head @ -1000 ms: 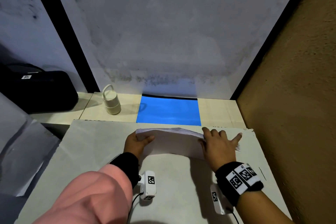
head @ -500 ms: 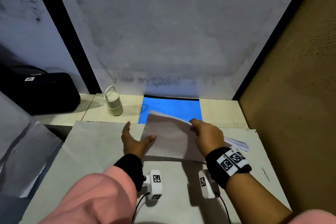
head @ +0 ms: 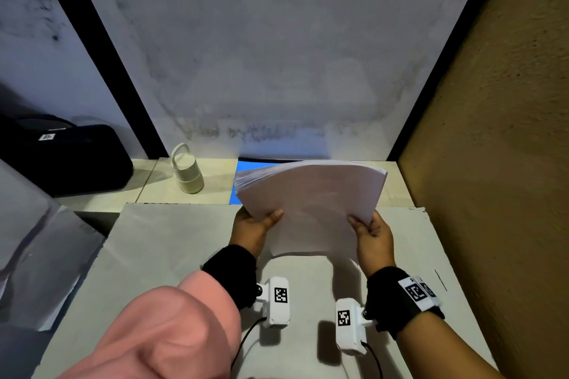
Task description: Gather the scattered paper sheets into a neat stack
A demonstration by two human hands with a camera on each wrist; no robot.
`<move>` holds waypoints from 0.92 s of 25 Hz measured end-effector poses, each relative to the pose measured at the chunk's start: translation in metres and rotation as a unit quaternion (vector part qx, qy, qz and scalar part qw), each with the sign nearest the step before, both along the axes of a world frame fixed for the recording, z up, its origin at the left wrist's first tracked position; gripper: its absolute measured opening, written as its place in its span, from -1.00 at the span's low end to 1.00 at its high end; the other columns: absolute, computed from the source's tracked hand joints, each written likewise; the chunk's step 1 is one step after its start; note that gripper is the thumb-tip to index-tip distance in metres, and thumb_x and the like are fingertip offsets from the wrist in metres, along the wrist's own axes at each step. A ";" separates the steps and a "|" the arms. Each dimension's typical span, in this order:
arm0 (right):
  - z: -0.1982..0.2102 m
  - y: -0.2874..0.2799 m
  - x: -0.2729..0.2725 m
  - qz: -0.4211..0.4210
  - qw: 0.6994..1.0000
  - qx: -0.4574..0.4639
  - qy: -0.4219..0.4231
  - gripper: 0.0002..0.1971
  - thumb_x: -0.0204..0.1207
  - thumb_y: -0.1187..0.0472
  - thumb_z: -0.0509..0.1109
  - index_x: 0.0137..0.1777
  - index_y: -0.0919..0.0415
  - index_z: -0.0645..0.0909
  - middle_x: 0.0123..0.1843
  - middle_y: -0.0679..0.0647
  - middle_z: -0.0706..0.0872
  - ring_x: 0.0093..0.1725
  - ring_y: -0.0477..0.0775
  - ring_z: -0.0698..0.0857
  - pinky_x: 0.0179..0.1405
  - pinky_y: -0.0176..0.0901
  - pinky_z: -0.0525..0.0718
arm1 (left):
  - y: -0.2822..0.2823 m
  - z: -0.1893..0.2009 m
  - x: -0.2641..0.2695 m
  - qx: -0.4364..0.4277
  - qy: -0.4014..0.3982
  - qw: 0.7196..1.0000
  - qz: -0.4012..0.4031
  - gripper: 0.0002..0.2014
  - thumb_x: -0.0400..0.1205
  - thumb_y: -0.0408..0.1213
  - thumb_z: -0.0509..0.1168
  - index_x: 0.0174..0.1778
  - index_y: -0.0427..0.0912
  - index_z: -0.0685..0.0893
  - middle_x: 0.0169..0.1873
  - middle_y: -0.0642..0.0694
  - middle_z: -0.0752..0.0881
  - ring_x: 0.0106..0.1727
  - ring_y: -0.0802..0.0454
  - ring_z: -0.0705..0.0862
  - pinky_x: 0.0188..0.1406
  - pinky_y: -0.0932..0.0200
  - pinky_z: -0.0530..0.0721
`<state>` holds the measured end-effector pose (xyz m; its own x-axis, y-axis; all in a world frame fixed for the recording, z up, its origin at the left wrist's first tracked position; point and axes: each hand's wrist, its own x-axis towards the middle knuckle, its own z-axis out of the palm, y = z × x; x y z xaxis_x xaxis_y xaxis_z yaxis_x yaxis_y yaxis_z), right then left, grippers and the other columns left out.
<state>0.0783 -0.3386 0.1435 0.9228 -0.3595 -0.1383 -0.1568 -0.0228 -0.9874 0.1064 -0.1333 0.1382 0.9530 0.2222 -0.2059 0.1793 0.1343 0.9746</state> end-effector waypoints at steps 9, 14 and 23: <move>-0.025 -0.004 -0.009 0.041 0.984 -0.140 0.103 -0.67 0.62 0.40 0.13 0.34 0.23 0.52 0.12 0.20 0.66 0.04 0.12 0.57 -0.01 -0.25 0.42 | -0.021 -0.026 -0.012 0.149 0.063 0.986 -0.039 -0.61 0.56 -0.44 0.28 0.34 -0.32 0.53 0.19 -0.22 0.68 0.08 -0.06 0.60 0.06 0.15 0.49; -0.018 -0.049 -0.005 -0.003 0.967 -0.221 0.129 -0.73 0.60 0.45 0.10 0.23 0.32 0.50 -0.03 0.15 0.59 -0.03 0.16 0.61 -0.08 -0.25 0.43 | -0.058 -0.021 -0.011 0.179 0.028 0.982 -0.047 -0.75 0.53 -0.43 0.34 0.13 -0.26 0.62 -0.05 -0.06 0.70 -0.05 -0.02 0.66 -0.09 0.31 0.57; -0.059 -0.165 -0.035 -0.077 0.934 -0.138 0.321 -0.73 0.63 0.31 0.12 0.28 0.32 0.49 0.34 0.27 0.63 0.27 0.22 0.60 0.10 -0.15 0.43 | -0.169 -0.081 -0.025 0.270 0.135 0.935 -0.185 -0.78 0.58 -0.33 0.30 0.01 -0.43 0.66 0.01 -0.36 0.75 0.08 -0.25 0.70 -0.17 0.31 0.40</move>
<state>0.0428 -0.5035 0.0849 0.6156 -0.5849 -0.5281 -0.7370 -0.1899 -0.6487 0.0813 -0.3019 0.0570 0.9145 0.0290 -0.4036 0.3661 -0.4843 0.7946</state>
